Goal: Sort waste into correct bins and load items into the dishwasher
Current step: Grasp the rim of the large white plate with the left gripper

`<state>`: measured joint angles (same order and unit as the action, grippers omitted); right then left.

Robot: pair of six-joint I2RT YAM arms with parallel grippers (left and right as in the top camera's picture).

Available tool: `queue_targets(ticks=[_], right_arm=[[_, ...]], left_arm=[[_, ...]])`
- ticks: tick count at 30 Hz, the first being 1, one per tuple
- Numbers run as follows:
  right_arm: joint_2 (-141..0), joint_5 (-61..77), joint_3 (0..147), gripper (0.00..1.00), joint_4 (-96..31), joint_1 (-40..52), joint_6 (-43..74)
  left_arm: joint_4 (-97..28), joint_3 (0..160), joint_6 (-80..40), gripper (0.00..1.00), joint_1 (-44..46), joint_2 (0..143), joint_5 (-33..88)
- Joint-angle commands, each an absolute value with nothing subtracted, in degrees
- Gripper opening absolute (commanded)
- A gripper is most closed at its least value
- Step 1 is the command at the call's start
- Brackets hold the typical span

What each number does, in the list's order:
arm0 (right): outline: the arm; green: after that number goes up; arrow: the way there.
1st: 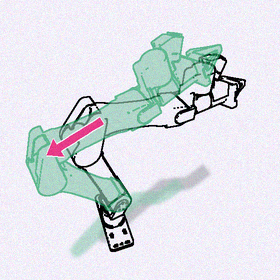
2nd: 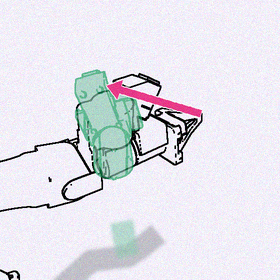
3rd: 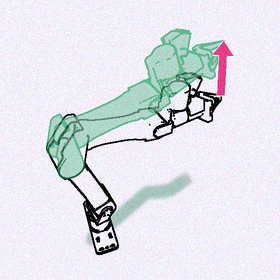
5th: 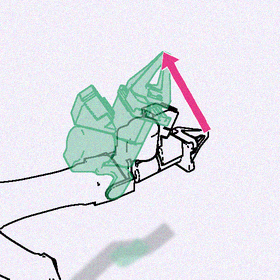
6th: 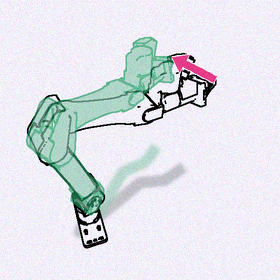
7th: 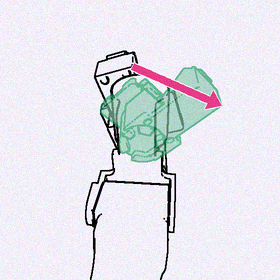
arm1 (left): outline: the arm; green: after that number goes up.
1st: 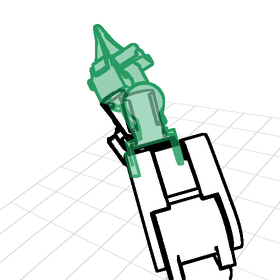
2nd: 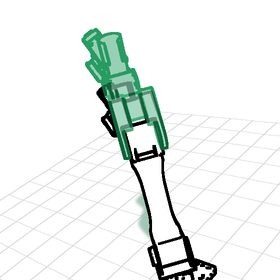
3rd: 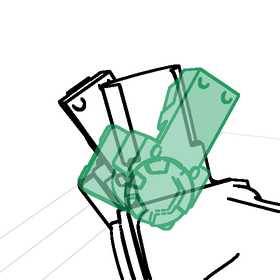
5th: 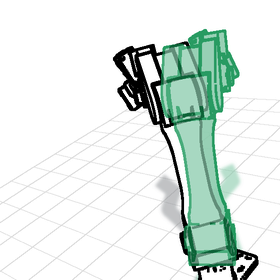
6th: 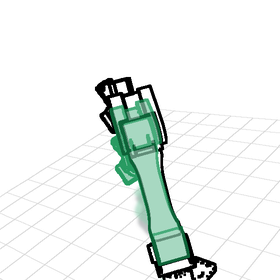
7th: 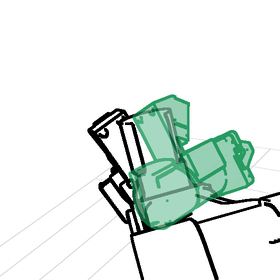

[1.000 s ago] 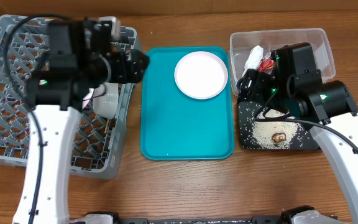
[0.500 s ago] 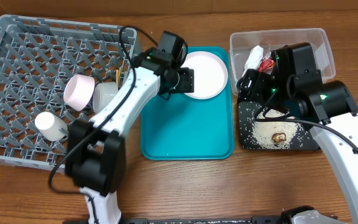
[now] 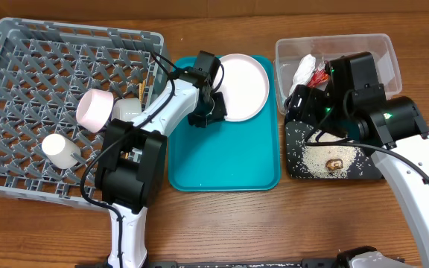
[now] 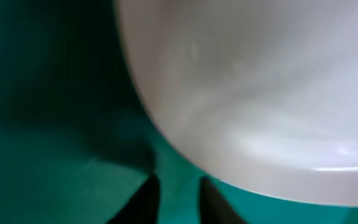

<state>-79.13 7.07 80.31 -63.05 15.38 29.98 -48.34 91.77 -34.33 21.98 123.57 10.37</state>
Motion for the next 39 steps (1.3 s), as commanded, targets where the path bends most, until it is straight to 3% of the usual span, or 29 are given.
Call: queue_targets(ticks=[1, 3, 13, 15, 16, 17, 28, 39], right_arm=[[-78.5, 6.5, 81.4, 0.86, -63.1, 15.2, 30.0], [-78.6, 6.5, 81.4, 0.86, -63.0, 15.2, 30.0], [-78.6, 6.5, 81.4, 0.86, -62.0, 15.2, 30.0], [-78.6, 6.5, 81.4, 0.86, -62.0, 15.2, 30.0], [-78.5, 6.5, 81.4, 0.86, -62.0, 15.2, 30.0], [-78.5, 6.5, 81.4, 0.86, -62.1, 15.2, 30.0], [-78.6, 6.5, 81.4, 0.86, -62.1, 15.2, 30.0], [-78.6, 6.5, 81.4, 0.85, -62.1, 15.3, 30.0]], left_arm=[[-51.8, 93.8, -32.7, 0.09, 20.4, 124.7, 9.9], [-54.5, 96.0, -30.7, 0.04, 20.0, 124.7, 9.8], [-66.0, 110.6, -25.5, 0.05, 20.0, 124.7, 4.0], [-65.3, 111.0, -26.2, 0.4, 20.0, 124.7, 4.1], [-65.0, 110.9, -27.0, 0.51, 19.9, 124.7, 4.0], [-64.6, 110.7, -27.5, 0.53, 19.8, 124.8, 4.0], [-53.8, 99.5, -30.3, 0.5, 20.1, 125.4, 4.1], [-47.1, 92.7, -30.0, 0.34, 20.1, 125.4, 4.0]])
